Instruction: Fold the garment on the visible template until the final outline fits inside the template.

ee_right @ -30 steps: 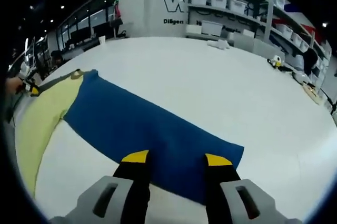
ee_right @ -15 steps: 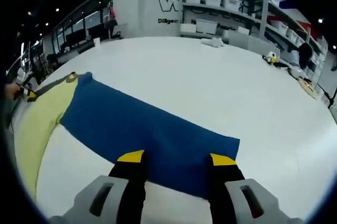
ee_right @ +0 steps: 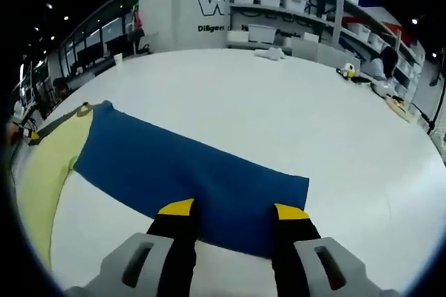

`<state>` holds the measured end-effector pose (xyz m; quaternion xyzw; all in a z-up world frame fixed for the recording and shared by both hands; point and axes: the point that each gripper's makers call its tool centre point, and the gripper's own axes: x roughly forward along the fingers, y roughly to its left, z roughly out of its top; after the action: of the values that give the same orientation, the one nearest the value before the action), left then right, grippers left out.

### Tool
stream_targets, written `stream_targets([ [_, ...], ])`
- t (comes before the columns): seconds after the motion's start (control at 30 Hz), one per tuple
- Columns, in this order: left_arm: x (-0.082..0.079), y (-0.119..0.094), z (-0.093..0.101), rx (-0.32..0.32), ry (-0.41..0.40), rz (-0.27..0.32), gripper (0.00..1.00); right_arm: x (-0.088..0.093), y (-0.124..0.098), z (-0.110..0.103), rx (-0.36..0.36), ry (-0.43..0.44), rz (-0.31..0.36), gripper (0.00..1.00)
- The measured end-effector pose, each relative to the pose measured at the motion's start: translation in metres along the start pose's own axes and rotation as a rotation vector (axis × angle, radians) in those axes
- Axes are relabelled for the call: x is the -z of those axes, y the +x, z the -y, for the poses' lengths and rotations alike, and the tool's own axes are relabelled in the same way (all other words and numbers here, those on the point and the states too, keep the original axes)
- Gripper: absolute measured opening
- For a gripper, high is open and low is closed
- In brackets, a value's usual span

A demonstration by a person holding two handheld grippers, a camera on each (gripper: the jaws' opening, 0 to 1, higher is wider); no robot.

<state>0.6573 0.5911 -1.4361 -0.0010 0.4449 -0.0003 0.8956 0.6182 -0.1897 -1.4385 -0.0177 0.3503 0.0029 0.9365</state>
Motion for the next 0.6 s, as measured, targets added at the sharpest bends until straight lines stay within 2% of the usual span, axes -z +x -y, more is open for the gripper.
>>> stream_targets([
  [0.03, 0.0, -0.001, 0.0, 0.0, -0.001, -0.002, 0.6, 0.0, 0.0, 0.001, 0.002, 0.014, 0.007, 0.37],
  [0.1, 0.001, -0.002, 0.003, 0.004, -0.001, -0.011, 0.6, -0.002, 0.001, -0.001, -0.014, -0.004, -0.026, 0.37],
  [0.17, 0.001, -0.004, 0.004, 0.014, -0.007, -0.016, 0.59, -0.003, -0.002, 0.001, 0.001, -0.054, -0.061, 0.33],
  [0.2, -0.002, -0.005, 0.005, 0.02, -0.02, -0.003, 0.6, -0.014, -0.002, -0.001, -0.002, -0.074, -0.008, 0.32],
  [0.23, -0.008, -0.007, 0.005, 0.026, -0.033, 0.028, 0.61, -0.029, -0.001, -0.014, -0.051, -0.027, 0.056, 0.33],
  [0.33, -0.02, -0.012, 0.014, 0.051, 0.012, 0.066, 0.6, -0.042, 0.005, -0.044, -0.125, -0.068, 0.067, 0.38],
  [0.4, -0.028, -0.013, 0.022, 0.061, 0.04, 0.083, 0.6, -0.051, 0.014, -0.07, -0.171, -0.124, 0.07, 0.36],
  [0.47, -0.035, -0.013, 0.034, 0.089, 0.045, 0.094, 0.6, -0.064, 0.024, -0.102, -0.226, -0.146, 0.102, 0.37],
  [0.6, -0.043, -0.011, 0.052, 0.112, 0.088, 0.112, 0.61, -0.081, 0.045, -0.159, -0.304, -0.182, 0.114, 0.35],
])
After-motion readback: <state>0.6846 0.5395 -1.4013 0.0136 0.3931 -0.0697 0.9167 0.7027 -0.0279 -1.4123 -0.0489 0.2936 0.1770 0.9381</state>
